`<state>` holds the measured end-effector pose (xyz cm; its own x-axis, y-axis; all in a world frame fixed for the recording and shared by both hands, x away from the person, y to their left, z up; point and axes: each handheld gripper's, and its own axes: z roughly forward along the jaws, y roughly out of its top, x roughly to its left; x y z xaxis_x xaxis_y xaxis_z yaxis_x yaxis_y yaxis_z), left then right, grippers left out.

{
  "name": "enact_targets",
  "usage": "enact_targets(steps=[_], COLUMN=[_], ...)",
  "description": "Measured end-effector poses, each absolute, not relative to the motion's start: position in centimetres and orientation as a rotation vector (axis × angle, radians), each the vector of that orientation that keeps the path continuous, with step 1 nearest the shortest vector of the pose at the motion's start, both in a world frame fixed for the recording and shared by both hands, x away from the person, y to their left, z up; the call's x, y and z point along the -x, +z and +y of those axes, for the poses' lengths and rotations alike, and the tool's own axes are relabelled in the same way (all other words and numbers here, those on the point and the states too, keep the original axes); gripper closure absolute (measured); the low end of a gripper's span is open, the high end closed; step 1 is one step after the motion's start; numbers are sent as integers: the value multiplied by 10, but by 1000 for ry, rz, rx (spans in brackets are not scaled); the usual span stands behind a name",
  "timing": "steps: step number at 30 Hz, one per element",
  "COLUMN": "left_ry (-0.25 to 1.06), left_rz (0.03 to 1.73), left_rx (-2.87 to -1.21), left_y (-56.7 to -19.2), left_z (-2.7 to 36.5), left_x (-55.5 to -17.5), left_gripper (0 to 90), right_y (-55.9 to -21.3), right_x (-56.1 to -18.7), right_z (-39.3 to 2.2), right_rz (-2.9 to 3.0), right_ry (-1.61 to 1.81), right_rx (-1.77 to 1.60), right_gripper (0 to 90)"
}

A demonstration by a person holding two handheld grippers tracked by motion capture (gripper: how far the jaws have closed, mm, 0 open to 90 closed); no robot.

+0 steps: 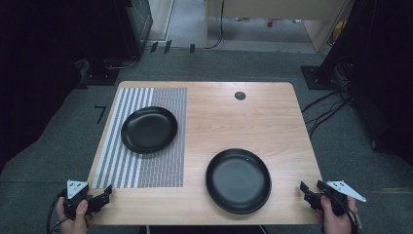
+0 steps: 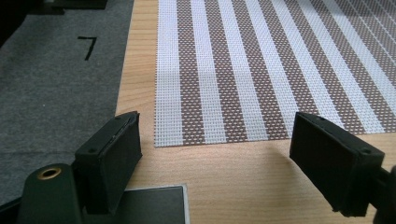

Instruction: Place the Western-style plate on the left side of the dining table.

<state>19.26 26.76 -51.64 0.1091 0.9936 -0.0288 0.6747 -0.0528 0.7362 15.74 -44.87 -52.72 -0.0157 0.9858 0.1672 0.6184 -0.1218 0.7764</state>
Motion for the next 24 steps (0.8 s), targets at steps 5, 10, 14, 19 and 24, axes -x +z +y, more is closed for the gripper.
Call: enact_targets(steps=[5,10,14,19,24], left_ry=[714,712,715,721,720], left_rz=[1614,1610,1610,1606,1601], left_rx=[-1813,-1811,-1810,-1804,-1804], left_y=[-518,-518,-519,-520,-520], left_z=[264,265,265,264,264], left_x=[-193,-192,-192,-192,-191], left_gripper=[159,158,154,154,146], right_y=[-534,-535,-536,-536,-536], right_x=[-156,-156,-156,-156,-156], right_z=[-437,-434,-433,-432,-432], right_rz=[1681,1698,1698,1691,1689], right_ry=[909,892,890,883,881], right_rx=[-1667,-1651,-1652,-1662,-1664], right_gripper=[232,179,149,127,124])
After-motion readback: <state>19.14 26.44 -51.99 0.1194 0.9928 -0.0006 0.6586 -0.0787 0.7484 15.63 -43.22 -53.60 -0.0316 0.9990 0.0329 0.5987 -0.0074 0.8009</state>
